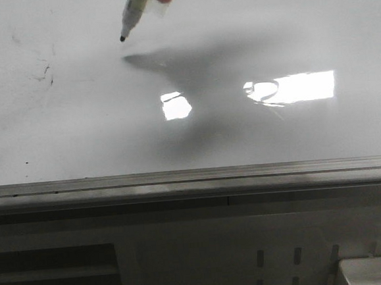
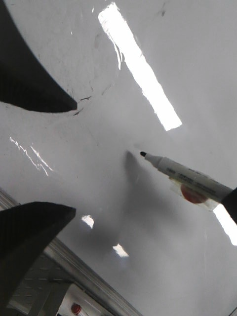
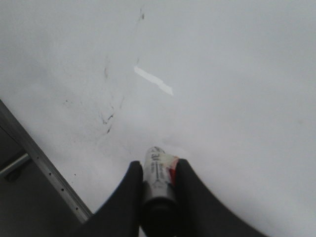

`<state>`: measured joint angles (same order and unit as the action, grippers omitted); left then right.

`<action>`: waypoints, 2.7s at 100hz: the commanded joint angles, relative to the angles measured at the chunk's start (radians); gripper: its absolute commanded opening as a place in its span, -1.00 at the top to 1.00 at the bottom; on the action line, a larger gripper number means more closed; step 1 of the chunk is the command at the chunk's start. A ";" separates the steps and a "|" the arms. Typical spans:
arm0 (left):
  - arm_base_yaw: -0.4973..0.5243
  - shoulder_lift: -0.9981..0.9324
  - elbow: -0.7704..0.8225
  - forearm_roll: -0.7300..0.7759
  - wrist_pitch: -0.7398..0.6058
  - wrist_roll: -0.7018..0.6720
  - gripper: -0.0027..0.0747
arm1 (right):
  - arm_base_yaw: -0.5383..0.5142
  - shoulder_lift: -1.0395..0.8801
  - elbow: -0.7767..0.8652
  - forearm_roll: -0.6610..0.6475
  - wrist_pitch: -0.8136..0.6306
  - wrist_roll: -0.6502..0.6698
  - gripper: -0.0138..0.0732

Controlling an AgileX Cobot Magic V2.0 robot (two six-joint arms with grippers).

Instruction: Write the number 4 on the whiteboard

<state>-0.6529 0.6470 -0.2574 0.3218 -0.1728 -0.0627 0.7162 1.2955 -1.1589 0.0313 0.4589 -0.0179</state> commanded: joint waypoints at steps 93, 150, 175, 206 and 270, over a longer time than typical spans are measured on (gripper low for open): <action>-0.003 -0.004 -0.027 -0.017 -0.066 -0.006 -0.05 | 0.009 -0.100 0.041 0.009 0.070 -0.008 0.83; -0.003 -0.004 -0.027 -0.017 -0.066 -0.006 -0.05 | -0.012 -0.002 0.006 0.006 0.091 -0.008 0.83; -0.003 -0.004 -0.027 -0.017 -0.066 -0.006 -0.05 | 0.030 -0.004 0.082 0.043 0.122 -0.008 0.83; -0.109 0.096 -0.027 0.070 -0.133 -0.006 -0.05 | 0.145 -0.040 0.028 0.043 0.081 -0.008 0.83; -0.147 0.315 -0.027 0.030 -0.292 -0.006 0.82 | 0.249 -0.040 0.007 0.085 0.076 -0.008 0.83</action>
<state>-0.7921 0.9674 -0.2574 0.3753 -0.3829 -0.0627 0.9635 1.2878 -1.1151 0.1075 0.5934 -0.0173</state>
